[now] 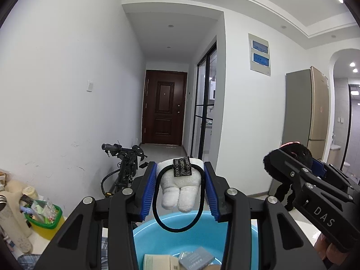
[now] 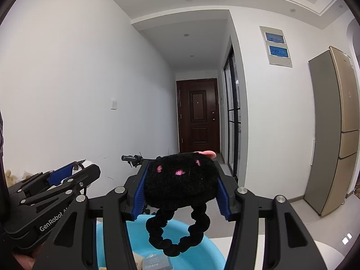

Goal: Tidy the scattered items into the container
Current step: 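Carry both hair ties up and over the light blue basin with both grippers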

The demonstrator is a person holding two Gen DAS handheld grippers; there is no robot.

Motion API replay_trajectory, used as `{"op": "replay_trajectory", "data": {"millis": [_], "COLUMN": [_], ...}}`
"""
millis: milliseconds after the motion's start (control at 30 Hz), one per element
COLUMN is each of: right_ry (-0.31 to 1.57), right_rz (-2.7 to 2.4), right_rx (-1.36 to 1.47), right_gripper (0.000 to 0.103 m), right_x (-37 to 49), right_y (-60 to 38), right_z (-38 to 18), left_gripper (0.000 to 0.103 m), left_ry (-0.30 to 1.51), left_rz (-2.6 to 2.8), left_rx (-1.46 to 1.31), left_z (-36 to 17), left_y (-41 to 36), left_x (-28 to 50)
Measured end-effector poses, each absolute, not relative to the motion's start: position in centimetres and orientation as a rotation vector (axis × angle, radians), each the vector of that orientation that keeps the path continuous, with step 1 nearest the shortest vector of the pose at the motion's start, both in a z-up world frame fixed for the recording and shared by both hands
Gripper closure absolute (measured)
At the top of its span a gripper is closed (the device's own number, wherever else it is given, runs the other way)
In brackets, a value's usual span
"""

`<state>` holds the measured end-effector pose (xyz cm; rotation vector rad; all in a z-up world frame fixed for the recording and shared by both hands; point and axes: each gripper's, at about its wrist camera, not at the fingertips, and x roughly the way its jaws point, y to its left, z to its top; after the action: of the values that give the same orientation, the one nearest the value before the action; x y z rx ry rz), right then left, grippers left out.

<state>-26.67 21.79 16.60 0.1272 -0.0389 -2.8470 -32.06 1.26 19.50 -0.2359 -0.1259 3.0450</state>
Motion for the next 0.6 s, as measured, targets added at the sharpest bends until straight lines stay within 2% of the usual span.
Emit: {"op": "replay_trajectory", "data": {"millis": [333, 600], "right_ry": [-0.03, -0.012], "right_rz": [-2.838, -2.827], "right_rx": [0.178, 0.179], "right_gripper": [0.052, 0.052], "right_x": [-29.4, -29.8], "right_y": [21.7, 21.8], "right_z": [14.5, 14.8], "left_gripper": [0.06, 0.06], "left_ry": [-0.177, -0.176], "left_rz": [3.054, 3.049], "left_rx": [-0.294, -0.311], "left_z": [16.6, 16.2], "left_y": [-0.2, -0.4], "left_x": [-35.3, -35.3]}}
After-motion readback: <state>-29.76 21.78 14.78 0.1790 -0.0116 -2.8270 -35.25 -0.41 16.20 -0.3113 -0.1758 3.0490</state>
